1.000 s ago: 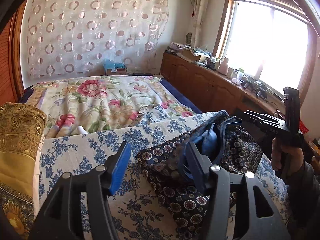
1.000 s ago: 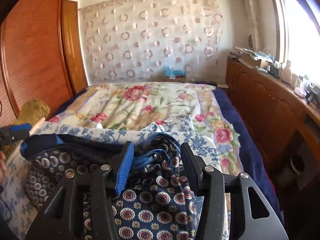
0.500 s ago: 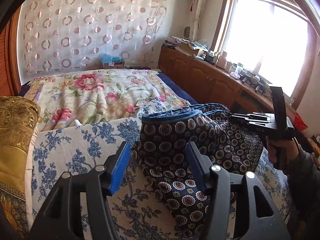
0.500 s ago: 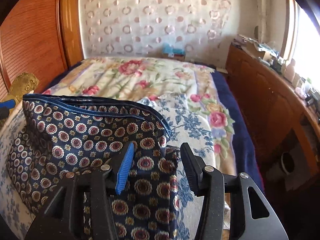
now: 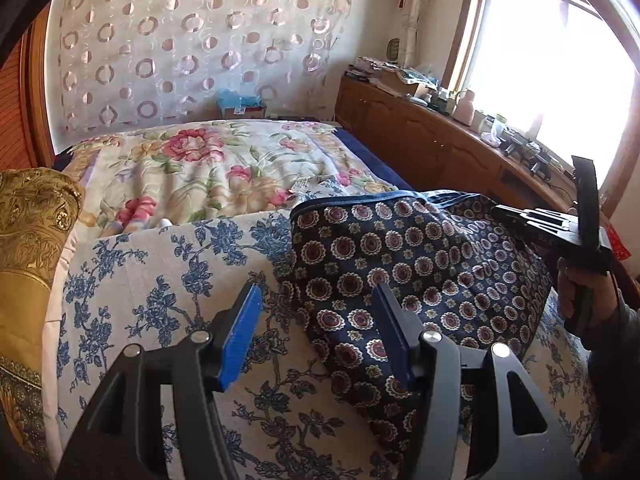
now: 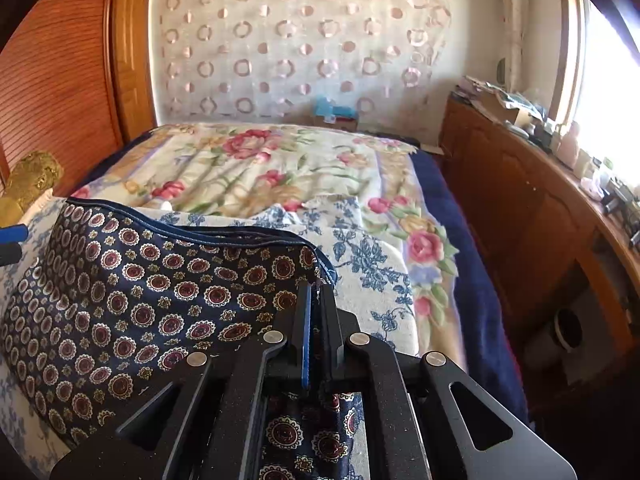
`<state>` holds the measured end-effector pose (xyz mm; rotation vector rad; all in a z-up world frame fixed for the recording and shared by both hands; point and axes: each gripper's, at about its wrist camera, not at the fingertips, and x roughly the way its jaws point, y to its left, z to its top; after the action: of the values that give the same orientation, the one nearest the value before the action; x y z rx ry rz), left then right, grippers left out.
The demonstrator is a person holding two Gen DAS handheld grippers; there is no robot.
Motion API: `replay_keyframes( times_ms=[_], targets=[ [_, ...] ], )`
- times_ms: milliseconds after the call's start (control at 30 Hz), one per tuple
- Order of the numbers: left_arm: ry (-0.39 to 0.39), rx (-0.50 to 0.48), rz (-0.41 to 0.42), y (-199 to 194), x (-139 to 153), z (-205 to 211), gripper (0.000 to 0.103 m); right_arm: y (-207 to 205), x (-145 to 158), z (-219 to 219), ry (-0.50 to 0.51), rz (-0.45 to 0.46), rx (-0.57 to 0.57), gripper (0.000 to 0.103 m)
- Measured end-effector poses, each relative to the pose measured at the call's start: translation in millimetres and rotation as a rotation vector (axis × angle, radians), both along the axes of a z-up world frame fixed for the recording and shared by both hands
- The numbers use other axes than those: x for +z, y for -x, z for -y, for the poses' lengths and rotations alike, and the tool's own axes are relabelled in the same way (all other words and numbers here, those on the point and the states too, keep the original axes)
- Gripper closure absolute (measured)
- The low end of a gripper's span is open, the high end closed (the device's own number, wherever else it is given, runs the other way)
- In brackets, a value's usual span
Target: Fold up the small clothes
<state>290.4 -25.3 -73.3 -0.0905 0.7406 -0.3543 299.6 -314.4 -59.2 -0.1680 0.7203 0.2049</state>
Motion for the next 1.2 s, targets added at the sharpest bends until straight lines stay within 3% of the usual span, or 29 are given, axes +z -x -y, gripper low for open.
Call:
replay_keyframes(
  times_ms=[100, 233, 300, 367, 433, 567, 667, 1000, 1100, 1200],
  targets=[
    [-0.01, 0.005, -0.007, -1.2, -4.2, -0.2, 0.047, 0.1, 2.1, 3.8, -0.023, -0.003, 0.001, 0.101],
    [-0.019, 0.007, -0.02, -4.5, -8.1, 1.2, 0.047, 1.7, 7.2, 5.6, -0.015, 0.001, -0.019, 0.092],
    [-0.023, 0.003, -0.024, -4.9, -10.0, 2.1, 0.047, 3.2, 8.4, 4.4, -0.035, -0.02, -0.003, 0.081],
    [-0.029, 0.001, -0.026, -5.5, -11.7, 1.2, 0.047, 5.5, 8.3, 2.7, -0.024, -0.026, -0.003, 0.055],
    [-0.032, 0.001, -0.029, -7.9, -12.8, 2.8, 0.047, 7.2, 5.8, 2.1, -0.01, -0.028, -0.005, 0.039],
    [-0.039, 0.007, -0.044, -10.7, -16.6, 2.4, 0.047, 1.1, -11.1, 6.7, 0.01, -0.096, -0.026, 0.038],
    [-0.045, 0.008, -0.069, -13.6, -19.8, 2.8, 0.047, -1.7, -18.7, 12.8, -0.034, -0.139, -0.028, 0.038],
    [-0.019, -0.008, -0.187, -42.5, -29.4, 10.8, 0.047, -4.7, -24.0, 7.6, -0.025, -0.168, 0.015, 0.038],
    [-0.018, -0.01, -0.186, -49.5, -29.9, 14.3, 0.047, -6.7, -25.3, 10.9, -0.053, -0.18, 0.018, 0.038],
    [0.032, -0.036, -0.18, -50.5, -30.2, 13.7, 0.047, -7.4, -24.6, 10.4, -0.059, -0.18, 0.035, 0.043]
  ],
)
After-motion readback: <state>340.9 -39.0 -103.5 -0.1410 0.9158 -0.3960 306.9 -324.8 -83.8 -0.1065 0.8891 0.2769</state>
